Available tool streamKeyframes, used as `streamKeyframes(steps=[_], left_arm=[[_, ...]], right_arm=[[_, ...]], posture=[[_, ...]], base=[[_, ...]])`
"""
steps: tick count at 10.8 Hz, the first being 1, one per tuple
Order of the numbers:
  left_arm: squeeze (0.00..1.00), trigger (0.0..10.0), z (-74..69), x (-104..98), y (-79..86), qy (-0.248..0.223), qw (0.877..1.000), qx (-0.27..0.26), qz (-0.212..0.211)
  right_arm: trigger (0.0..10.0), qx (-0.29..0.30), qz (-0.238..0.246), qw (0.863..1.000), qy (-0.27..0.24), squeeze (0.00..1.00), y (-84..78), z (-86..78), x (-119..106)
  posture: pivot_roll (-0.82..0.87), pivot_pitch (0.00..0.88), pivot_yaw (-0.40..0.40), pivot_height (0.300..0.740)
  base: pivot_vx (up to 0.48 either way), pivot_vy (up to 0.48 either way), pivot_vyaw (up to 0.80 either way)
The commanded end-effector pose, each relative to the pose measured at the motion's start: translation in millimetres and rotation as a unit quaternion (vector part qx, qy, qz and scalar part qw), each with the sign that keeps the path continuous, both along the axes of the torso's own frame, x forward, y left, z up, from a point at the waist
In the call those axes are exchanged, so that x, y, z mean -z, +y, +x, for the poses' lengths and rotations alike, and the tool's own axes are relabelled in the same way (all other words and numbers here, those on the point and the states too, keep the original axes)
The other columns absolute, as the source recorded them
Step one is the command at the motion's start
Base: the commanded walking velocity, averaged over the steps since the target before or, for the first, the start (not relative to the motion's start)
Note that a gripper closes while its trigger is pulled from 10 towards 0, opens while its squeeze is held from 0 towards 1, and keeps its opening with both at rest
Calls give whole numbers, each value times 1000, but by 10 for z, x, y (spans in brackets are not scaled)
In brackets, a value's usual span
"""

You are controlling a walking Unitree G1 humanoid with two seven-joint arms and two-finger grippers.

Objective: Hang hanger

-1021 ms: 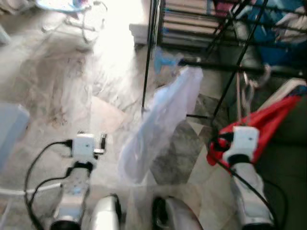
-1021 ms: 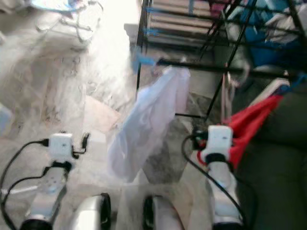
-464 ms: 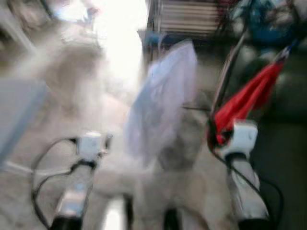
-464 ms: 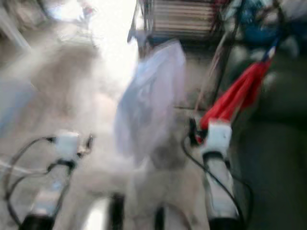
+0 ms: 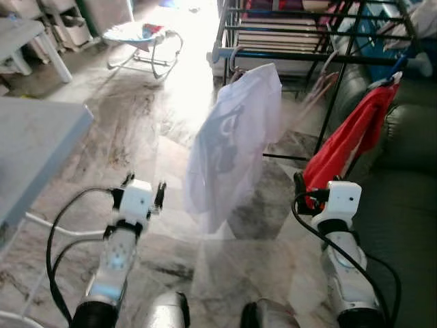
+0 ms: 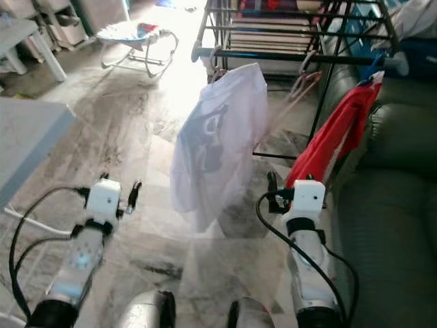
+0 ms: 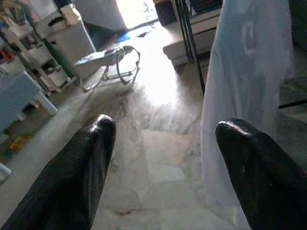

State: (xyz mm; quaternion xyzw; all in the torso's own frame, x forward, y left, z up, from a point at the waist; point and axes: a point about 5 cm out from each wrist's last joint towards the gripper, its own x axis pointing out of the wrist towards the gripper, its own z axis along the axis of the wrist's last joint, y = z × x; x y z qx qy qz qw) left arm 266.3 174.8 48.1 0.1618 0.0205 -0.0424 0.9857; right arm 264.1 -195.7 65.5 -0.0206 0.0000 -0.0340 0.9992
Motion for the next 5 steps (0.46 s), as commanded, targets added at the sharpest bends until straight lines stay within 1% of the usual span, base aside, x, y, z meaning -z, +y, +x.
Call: streamKeyframes(steps=[1,3,5], left_arm=[[0,10000,-33,15,46,0,1000,-14,-1],[0,10000,-77,29,21,-1,1000,-17,-1],[0,10000,-54,19,29,-1,1000,-15,0]], right_arm=[[10000,-6,-4,1000,1,0,5,11,12],[10000,-13,-8,1000,2,0,3,40,11],[10000,-14,-6,1000,-2,0,21,55,-14]], posture=[[20,135,-7,740],[23,141,-14,740],[16,146,-13,740]], base=[[0,0,0],[0,0,0],[0,0,0]])
